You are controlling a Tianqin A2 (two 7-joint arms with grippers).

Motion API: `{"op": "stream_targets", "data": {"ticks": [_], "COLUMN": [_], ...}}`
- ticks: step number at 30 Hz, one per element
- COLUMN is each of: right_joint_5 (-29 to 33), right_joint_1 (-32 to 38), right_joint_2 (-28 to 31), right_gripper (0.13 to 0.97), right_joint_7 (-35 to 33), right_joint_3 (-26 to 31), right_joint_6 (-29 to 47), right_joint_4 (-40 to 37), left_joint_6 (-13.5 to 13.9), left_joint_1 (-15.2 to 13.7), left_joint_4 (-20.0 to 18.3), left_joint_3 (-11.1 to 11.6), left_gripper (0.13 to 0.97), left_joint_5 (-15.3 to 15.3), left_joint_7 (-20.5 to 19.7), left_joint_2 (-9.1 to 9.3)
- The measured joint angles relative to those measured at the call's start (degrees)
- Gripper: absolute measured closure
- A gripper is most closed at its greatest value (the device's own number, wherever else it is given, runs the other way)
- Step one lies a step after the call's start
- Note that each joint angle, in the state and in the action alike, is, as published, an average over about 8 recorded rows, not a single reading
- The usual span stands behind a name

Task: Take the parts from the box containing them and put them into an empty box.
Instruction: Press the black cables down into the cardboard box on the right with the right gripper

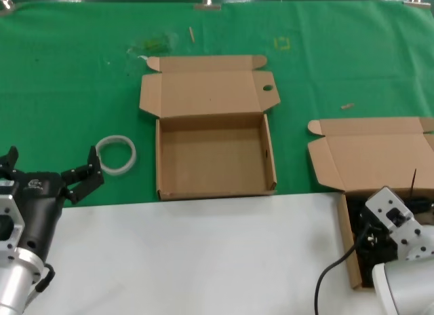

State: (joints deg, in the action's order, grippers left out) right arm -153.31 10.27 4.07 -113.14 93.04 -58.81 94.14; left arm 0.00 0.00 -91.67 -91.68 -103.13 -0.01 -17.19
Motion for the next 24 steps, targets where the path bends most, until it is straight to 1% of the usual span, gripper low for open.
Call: {"op": "stream_targets", "data": {"ticks": [22, 24], "right_joint_5": [-1.04, -1.1], "right_joint_1": [1.71, 1.73], "right_joint_2": [0.0, 0.0], "right_gripper": [0.135, 0.15], "right_joint_7": [-2.0, -2.08], "right_joint_3": [-2.18, -2.23], "right_joint_6": [3.74, 3.84], "right_joint_4": [-4.89, -5.09], "left_joint_6": [0.0, 0.0], "left_joint_1": [0.0, 0.0], "left_joint_4": [0.0, 0.0], "left_joint_3": [0.0, 0.0], "left_gripper": [0.132, 0.132], "left_joint_5": [0.0, 0.0], "left_joint_7": [-0.01, -0.02], "left_joint_2": [0.0, 0.0]}}
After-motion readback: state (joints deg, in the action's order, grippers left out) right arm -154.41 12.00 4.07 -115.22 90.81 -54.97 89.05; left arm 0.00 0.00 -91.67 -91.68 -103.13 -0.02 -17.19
